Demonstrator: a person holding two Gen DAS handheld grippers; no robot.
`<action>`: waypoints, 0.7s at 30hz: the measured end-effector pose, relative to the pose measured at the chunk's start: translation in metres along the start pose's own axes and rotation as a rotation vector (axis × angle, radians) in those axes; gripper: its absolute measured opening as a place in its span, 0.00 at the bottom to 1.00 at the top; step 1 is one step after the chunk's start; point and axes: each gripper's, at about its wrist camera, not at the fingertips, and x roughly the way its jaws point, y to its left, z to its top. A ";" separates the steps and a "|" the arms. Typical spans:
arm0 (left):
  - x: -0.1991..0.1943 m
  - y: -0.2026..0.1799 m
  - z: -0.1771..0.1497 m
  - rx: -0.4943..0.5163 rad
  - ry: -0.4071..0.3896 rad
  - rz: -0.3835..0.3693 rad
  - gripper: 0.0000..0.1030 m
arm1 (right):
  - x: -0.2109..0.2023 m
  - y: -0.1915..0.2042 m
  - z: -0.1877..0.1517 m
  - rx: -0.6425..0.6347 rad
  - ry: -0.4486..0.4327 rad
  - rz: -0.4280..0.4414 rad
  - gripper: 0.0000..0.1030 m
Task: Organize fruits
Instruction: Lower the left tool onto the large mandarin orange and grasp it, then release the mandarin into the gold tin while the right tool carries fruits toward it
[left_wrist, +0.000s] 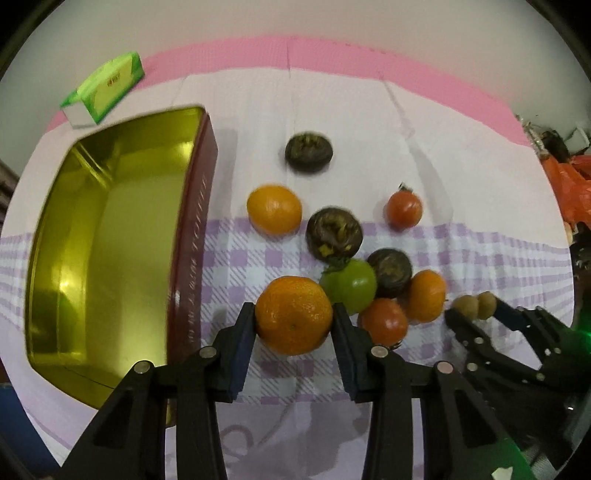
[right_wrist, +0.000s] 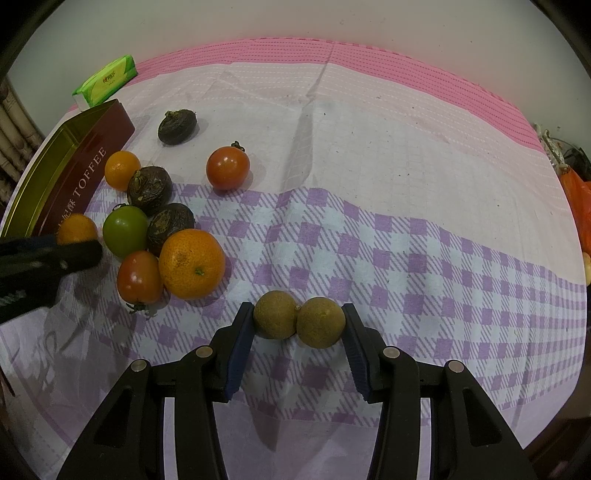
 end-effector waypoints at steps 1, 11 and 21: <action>-0.005 0.002 0.001 -0.006 -0.010 -0.007 0.36 | 0.000 0.000 0.000 0.000 -0.001 0.000 0.47; -0.033 0.076 0.022 -0.082 -0.101 0.112 0.36 | 0.000 0.000 0.000 0.000 0.000 -0.001 0.47; -0.016 0.175 0.004 -0.209 -0.042 0.246 0.36 | 0.000 -0.001 0.001 0.001 0.005 0.002 0.47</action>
